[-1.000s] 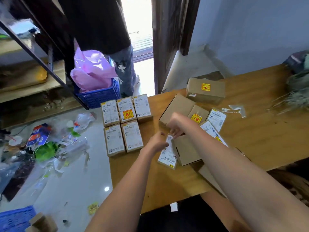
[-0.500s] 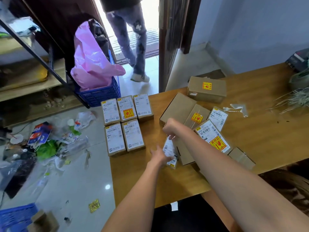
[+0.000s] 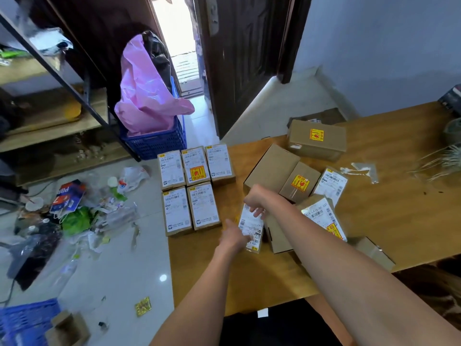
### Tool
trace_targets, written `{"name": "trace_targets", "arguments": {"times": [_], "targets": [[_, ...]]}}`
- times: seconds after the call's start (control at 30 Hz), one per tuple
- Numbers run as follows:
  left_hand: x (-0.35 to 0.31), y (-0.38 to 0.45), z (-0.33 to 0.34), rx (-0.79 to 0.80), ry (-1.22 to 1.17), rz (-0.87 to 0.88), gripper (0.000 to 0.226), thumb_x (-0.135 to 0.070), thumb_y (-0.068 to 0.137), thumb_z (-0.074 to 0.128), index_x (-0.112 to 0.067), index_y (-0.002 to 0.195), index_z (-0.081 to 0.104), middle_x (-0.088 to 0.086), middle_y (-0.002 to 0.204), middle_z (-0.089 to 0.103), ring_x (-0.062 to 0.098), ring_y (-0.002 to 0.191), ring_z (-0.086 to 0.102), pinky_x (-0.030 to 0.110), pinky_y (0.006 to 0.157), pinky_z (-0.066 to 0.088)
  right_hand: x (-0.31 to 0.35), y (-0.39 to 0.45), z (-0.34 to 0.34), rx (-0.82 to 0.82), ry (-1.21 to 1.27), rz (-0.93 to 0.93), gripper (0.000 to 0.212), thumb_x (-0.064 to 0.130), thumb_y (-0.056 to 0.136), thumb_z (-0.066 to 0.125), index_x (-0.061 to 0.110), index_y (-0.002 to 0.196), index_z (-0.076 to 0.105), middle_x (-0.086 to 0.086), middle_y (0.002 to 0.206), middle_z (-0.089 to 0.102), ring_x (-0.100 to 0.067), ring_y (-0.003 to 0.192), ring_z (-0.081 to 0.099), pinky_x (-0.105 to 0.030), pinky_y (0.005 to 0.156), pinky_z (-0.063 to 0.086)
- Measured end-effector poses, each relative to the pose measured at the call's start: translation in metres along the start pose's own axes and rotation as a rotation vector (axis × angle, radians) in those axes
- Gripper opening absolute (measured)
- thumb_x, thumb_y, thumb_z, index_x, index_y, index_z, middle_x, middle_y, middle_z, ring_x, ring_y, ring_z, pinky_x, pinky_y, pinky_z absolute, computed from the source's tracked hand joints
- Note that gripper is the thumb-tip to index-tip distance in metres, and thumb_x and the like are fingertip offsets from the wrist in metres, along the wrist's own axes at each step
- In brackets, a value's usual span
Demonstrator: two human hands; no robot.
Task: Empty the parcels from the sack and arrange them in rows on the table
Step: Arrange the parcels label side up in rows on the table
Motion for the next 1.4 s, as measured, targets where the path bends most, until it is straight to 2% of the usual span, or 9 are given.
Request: {"name": "trace_targets", "arguments": {"times": [0.2,0.33,0.47,0.67,0.83,0.93,1.13,1.27,1.4], "targets": [[-0.005,-0.008,-0.019,-0.038,0.128,0.017,0.111,-0.056,0.083,0.066,-0.005,0.152,-0.004,0.014,0.142,0.049,0.033,0.116,0.059,0.043,0.09,0.055,-0.002,-0.003,-0.001,-0.024,-0.076,-0.075,0.028,0.021,0.101,0.041,0.005,0.119,0.055,-0.007,0.118,0.068,-0.019,0.08,0.069,-0.027,0.062,0.048],[-0.013,-0.01,-0.032,-0.036,0.233,0.026,0.104,-0.059,0.082,0.065,-0.005,0.151,0.01,0.013,0.136,0.054,0.033,0.114,0.06,0.041,0.088,0.055,-0.007,0.003,-0.003,-0.078,-0.096,-0.125,0.015,0.012,0.095,0.047,0.005,0.085,0.056,-0.01,0.079,0.067,-0.018,0.059,0.064,-0.023,0.046,0.039],[-0.022,-0.013,-0.047,-0.053,0.252,0.049,0.089,-0.056,0.08,0.069,-0.008,0.143,0.03,0.011,0.135,0.055,0.031,0.119,0.056,0.04,0.091,0.052,-0.005,0.003,-0.01,-0.156,-0.019,-0.138,0.011,0.013,0.092,0.053,0.003,0.092,0.057,-0.013,0.087,0.065,-0.026,0.079,0.07,-0.036,0.072,0.06],[-0.023,-0.011,-0.084,-0.121,0.036,0.056,0.069,-0.051,0.078,0.073,-0.015,0.133,0.051,0.006,0.127,0.061,0.025,0.112,0.059,0.036,0.091,0.052,0.002,0.003,-0.031,-0.257,0.027,-0.201,0.021,0.021,0.09,0.057,0.009,0.108,0.056,-0.007,0.1,0.064,-0.023,0.084,0.062,-0.033,0.074,0.056],[-0.018,-0.008,-0.11,-0.122,-0.2,0.09,0.059,-0.035,0.073,0.082,-0.023,0.127,0.06,0.008,0.124,0.064,0.026,0.104,0.066,0.04,0.087,0.057,0.011,0.002,-0.033,-0.165,0.077,-0.309,0.058,0.019,0.089,0.059,0.022,0.144,0.043,-0.004,0.142,0.049,-0.024,0.124,0.051,-0.035,0.101,0.047],[-0.014,-0.01,-0.117,-0.082,-0.456,0.108,0.056,-0.022,0.075,0.084,-0.024,0.125,0.059,0.011,0.113,0.069,0.023,0.088,0.072,0.028,0.06,0.057,0.015,0.0,-0.031,-0.083,0.117,-0.329,0.059,0.016,0.092,0.059,0.021,0.148,0.039,-0.006,0.146,0.044,-0.025,0.127,0.049,-0.035,0.099,0.047],[-0.006,-0.011,-0.126,-0.1,-0.74,0.098,0.041,-0.021,0.082,0.078,-0.015,0.119,0.062,0.01,0.106,0.072,0.024,0.094,0.07,0.032,0.067,0.055,0.011,0.006,-0.025,0.01,0.328,-0.272,0.064,0.036,0.097,0.057,0.016,0.151,0.031,-0.008,0.149,0.044,-0.029,0.134,0.044,-0.044,0.108,0.039],[-0.002,-0.013,-0.124,-0.078,-0.921,0.103,0.035,-0.019,0.089,0.07,-0.01,0.121,0.06,0.01,0.104,0.072,0.023,0.091,0.069,0.036,0.074,0.057,0.002,0.01,-0.023,0.141,0.484,-0.229,0.048,0.043,0.097,0.054,0.019,0.137,0.045,-0.003,0.133,0.057,-0.029,0.123,0.052,-0.049,0.106,0.04],[0.001,-0.015,-0.124,-0.046,-1.019,0.101,0.033,-0.023,0.092,0.066,-0.006,0.12,0.06,0.015,0.112,0.069,0.025,0.093,0.068,0.04,0.079,0.058,-0.002,0.018,-0.023,0.196,0.55,-0.22,0.066,0.046,0.09,0.064,0.022,0.145,0.04,-0.005,0.139,0.054,-0.033,0.121,0.055,-0.051,0.104,0.043]]}}
Point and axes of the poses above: each hand's wrist, its own y-axis towards the middle knuckle, its own z-axis out of the palm, x = y × z, the point moved 3 cm from there along y, towards the middle knuckle
